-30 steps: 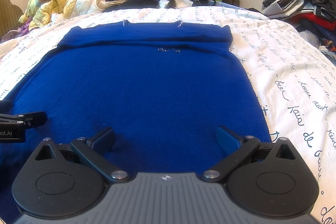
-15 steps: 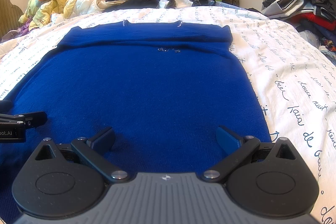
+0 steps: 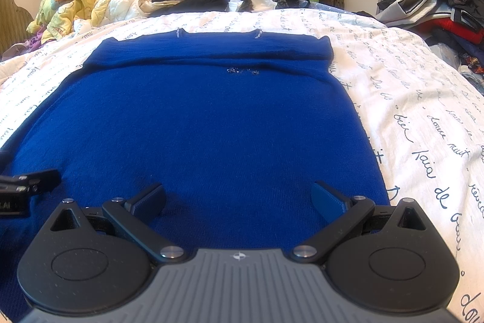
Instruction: Fold small clothes
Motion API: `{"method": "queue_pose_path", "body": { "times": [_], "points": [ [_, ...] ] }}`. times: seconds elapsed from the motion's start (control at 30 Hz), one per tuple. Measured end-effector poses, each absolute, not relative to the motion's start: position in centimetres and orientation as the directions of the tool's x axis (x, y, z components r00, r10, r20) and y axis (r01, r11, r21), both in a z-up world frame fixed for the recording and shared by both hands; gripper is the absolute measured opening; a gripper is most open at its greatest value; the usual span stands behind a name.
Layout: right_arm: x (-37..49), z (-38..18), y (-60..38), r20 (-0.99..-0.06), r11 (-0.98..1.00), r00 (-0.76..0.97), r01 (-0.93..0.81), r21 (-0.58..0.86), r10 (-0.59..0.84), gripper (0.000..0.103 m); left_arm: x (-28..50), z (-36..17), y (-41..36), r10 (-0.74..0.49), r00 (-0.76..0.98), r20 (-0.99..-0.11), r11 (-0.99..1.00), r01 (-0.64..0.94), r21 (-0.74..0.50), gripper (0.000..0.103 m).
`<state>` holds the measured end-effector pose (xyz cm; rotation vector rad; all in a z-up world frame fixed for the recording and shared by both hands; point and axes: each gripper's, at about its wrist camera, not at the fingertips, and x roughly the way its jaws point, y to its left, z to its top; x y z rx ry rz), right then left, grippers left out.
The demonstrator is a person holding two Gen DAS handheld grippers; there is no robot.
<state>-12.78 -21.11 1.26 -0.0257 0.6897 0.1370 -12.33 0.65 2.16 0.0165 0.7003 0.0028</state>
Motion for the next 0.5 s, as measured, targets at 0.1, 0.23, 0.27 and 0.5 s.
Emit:
{"method": "queue_pose_path", "body": {
  "times": [0.1,0.23,0.27,0.5],
  "points": [
    [-11.7,1.0,-21.7,-0.637,0.990,0.762,-0.138,0.022,0.120,0.103,-13.0,2.2,0.7,-0.001,0.761,-0.649,1.000,0.016,0.017,0.103],
    [-10.8,0.8,-22.0,-0.638,0.989,0.760,-0.145,0.024,0.127,0.103,-13.5,2.3,0.8,-0.009,0.752,-0.659,0.999,0.029,0.020,0.103],
    [-10.6,0.8,-22.0,-0.640,0.989,0.758,-0.147,0.022,0.127,0.103,-13.6,2.4,0.6,-0.009,0.746,-0.666,0.999,0.031,0.021,0.103],
    [-11.6,0.9,-22.9,-0.654,0.977,0.736,-0.213,0.023,0.176,0.103,-15.0,2.7,0.8,-0.044,0.717,-0.695,0.998,0.064,0.003,0.103]
  ]
}}
